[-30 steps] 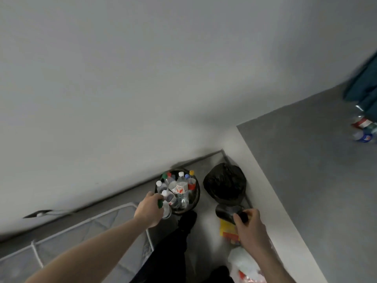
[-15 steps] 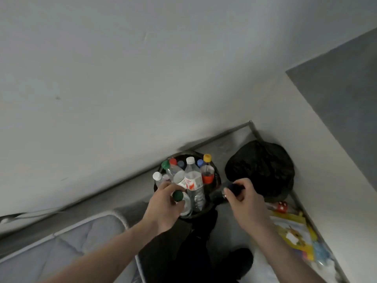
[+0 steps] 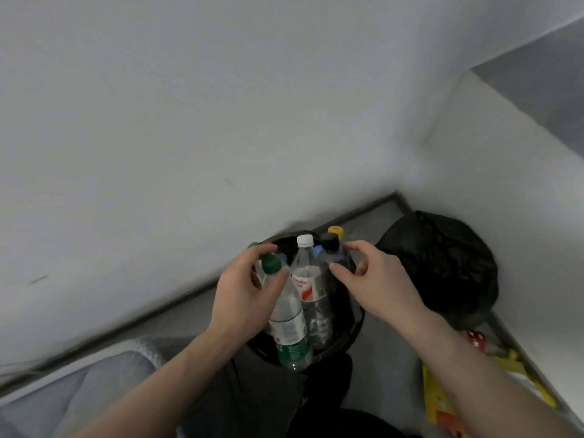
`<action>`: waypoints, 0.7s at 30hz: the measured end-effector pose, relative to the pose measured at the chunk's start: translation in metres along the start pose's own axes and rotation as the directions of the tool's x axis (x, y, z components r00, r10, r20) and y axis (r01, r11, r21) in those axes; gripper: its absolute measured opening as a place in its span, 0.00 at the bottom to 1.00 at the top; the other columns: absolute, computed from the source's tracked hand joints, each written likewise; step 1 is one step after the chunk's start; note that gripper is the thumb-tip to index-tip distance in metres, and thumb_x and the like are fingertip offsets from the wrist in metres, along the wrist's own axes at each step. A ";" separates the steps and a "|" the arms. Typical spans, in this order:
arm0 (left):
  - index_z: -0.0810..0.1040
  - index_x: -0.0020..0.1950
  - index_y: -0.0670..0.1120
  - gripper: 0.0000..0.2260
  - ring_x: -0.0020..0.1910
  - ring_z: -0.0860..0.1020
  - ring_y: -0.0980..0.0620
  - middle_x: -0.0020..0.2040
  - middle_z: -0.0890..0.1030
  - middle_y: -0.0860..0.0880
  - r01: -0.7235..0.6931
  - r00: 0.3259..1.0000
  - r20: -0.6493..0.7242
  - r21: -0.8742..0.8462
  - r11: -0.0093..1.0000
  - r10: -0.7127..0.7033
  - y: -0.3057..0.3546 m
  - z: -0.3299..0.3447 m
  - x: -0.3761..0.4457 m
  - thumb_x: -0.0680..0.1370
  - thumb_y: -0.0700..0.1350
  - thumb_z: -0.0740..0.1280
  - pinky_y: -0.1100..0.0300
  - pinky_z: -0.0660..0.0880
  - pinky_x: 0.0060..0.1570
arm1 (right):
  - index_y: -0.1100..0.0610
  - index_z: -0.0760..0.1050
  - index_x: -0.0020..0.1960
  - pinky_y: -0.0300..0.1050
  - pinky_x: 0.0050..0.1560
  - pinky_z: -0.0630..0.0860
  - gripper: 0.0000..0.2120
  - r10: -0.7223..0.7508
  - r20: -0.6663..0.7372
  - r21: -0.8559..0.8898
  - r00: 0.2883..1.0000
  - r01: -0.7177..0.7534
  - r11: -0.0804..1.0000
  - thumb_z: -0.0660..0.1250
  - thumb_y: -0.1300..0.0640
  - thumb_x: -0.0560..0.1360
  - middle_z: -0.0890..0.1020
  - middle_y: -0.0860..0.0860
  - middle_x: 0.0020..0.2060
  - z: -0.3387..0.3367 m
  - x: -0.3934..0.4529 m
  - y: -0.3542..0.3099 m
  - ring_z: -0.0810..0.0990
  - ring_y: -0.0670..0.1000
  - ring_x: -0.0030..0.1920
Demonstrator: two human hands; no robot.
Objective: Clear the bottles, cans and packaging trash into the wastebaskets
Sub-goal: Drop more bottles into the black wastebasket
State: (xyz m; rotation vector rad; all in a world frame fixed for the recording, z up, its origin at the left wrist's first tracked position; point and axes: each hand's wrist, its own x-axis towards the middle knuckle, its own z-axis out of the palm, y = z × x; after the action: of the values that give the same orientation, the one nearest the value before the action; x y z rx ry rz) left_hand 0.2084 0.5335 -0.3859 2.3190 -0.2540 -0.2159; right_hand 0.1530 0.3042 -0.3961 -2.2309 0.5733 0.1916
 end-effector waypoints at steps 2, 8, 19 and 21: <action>0.77 0.61 0.60 0.16 0.36 0.76 0.60 0.48 0.81 0.62 0.014 0.999 -0.033 -0.029 0.999 -0.015 -0.009 0.002 0.002 0.74 0.55 0.74 0.60 0.74 0.39 | 0.44 0.75 0.64 0.45 0.42 0.75 0.24 0.003 0.006 -0.057 1.000 -0.003 0.998 0.72 0.37 0.72 0.78 0.43 0.33 0.006 -0.008 0.000 0.80 0.47 0.40; 0.70 0.66 0.62 0.26 0.54 0.79 0.57 0.56 0.80 0.63 0.021 0.999 0.039 0.029 0.999 -0.022 -0.015 0.002 -0.003 0.70 0.67 0.70 0.54 0.78 0.52 | 0.49 0.66 0.73 0.49 0.57 0.75 0.35 0.116 -0.026 -0.185 0.993 -0.118 0.976 0.72 0.39 0.72 0.73 0.51 0.56 0.022 -0.037 -0.008 0.78 0.56 0.57; 0.57 0.73 0.64 0.42 0.53 0.82 0.51 0.63 0.78 0.59 0.093 0.986 0.129 0.103 0.990 -0.106 -0.016 0.012 -0.038 0.64 0.67 0.73 0.52 0.79 0.50 | 0.51 0.55 0.79 0.52 0.64 0.74 0.41 0.193 -0.029 -0.157 0.981 -0.195 0.968 0.72 0.45 0.73 0.66 0.55 0.70 0.040 -0.036 -0.012 0.74 0.59 0.67; 0.56 0.75 0.62 0.44 0.51 0.83 0.51 0.60 0.81 0.58 0.103 0.986 0.119 0.131 0.986 -0.118 -0.018 0.015 -0.035 0.65 0.67 0.73 0.52 0.80 0.47 | 0.51 0.55 0.78 0.52 0.63 0.75 0.41 0.195 0.018 -0.163 0.981 -0.190 0.968 0.73 0.45 0.73 0.67 0.55 0.69 0.045 -0.037 -0.011 0.75 0.58 0.65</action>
State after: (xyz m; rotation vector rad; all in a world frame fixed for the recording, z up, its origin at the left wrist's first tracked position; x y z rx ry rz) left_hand 0.1733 0.5442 -0.4068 2.4490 -0.2066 -0.4137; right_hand 0.1279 0.3564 -0.4069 -2.3201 0.7808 0.3876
